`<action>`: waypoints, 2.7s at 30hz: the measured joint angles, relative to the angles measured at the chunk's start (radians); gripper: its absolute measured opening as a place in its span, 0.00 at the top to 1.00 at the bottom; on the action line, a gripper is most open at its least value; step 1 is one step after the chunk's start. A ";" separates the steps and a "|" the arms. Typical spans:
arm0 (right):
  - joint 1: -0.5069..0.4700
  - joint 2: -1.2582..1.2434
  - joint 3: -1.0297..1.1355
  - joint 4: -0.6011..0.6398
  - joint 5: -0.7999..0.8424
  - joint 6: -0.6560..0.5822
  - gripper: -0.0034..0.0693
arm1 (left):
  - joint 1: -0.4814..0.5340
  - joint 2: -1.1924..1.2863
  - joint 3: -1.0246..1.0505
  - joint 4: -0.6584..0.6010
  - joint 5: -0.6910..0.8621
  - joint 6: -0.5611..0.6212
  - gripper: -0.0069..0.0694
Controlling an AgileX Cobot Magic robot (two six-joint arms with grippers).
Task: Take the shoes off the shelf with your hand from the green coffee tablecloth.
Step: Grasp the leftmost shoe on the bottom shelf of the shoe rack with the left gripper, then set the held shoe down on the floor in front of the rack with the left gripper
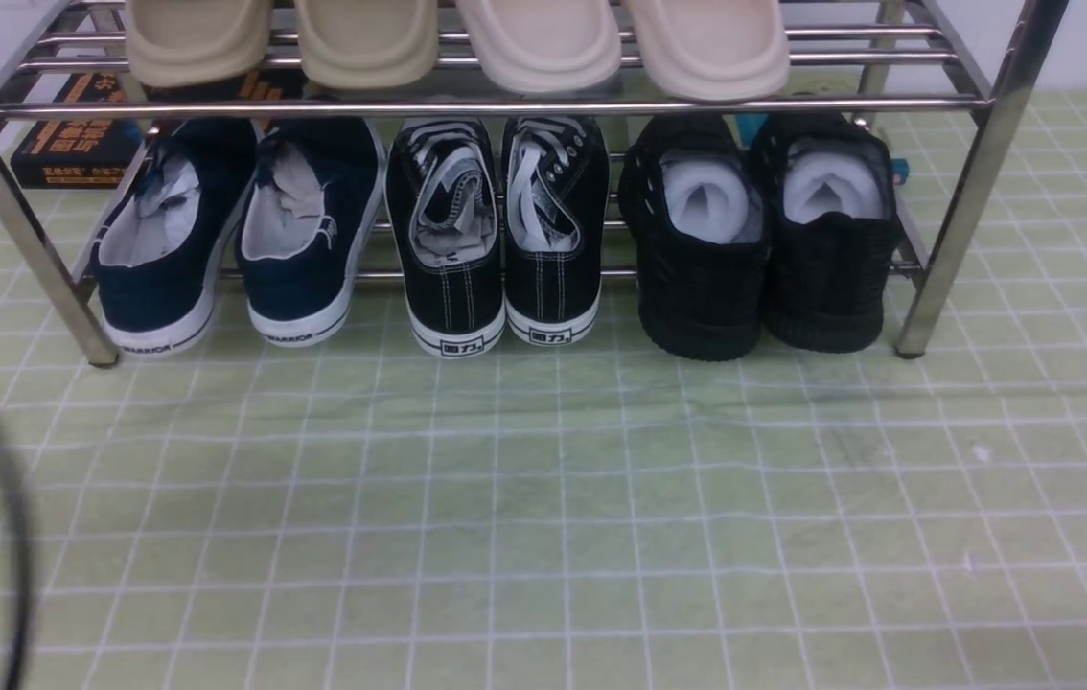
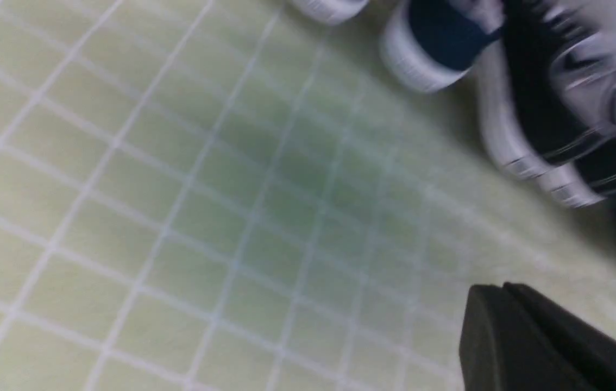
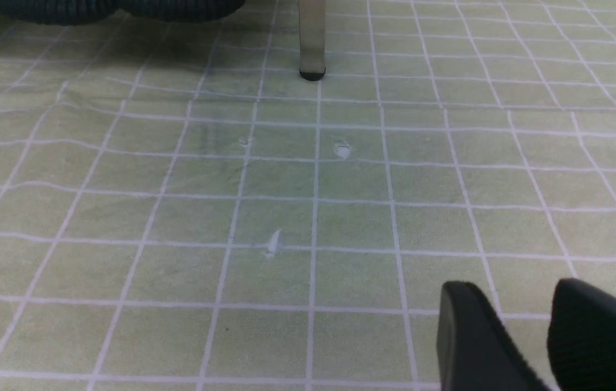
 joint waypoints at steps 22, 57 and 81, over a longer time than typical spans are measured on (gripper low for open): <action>0.000 0.000 0.000 0.000 0.000 0.000 0.62 | -0.001 0.971 -0.699 0.102 0.013 0.348 0.37; 0.000 0.000 0.000 0.000 0.000 0.000 0.62 | -0.005 1.200 -0.722 0.227 -0.272 0.395 0.85; 0.000 0.000 0.000 0.000 0.000 0.000 0.62 | -0.004 0.716 -0.665 0.157 0.395 0.352 0.86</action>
